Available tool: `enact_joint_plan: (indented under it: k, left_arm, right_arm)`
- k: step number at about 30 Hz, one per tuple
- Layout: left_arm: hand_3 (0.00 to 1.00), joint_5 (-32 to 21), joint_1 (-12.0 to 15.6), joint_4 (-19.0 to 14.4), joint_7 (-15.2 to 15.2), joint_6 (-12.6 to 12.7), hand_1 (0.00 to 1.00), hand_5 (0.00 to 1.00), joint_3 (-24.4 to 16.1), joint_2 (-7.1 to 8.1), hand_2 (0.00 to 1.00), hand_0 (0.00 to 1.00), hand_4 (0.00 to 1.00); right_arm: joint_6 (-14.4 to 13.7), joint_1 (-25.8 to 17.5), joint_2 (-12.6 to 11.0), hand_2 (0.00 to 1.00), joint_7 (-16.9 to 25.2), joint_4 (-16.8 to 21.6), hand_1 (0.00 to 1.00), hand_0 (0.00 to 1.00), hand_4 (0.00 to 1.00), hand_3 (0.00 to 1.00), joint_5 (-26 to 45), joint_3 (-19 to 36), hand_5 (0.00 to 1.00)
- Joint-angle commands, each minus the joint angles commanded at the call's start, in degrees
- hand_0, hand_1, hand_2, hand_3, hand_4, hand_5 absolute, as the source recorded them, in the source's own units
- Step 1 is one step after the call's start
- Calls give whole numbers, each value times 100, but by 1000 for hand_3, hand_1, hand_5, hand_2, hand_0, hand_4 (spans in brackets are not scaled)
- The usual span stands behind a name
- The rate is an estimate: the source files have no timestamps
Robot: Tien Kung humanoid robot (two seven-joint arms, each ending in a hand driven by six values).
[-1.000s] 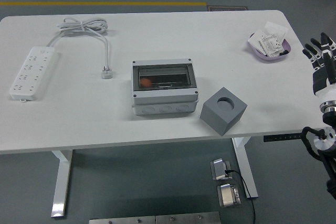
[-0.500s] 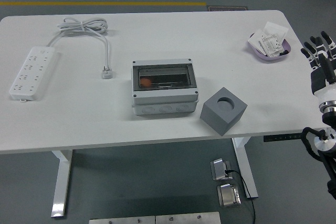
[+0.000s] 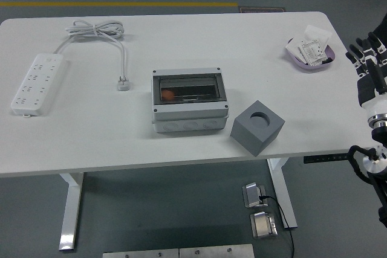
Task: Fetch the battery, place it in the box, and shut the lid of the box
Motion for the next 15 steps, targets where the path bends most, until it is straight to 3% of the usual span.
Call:
enact_joint_plan:
  k: [15]
  left_arm:
    - [637, -27, -4, 0, -8, 8, 692, 155, 29, 6, 622, 613, 699]
  right_arm:
    - [221, -19, -14, 714, 278, 28, 735, 791, 797, 783, 852, -217, 339]
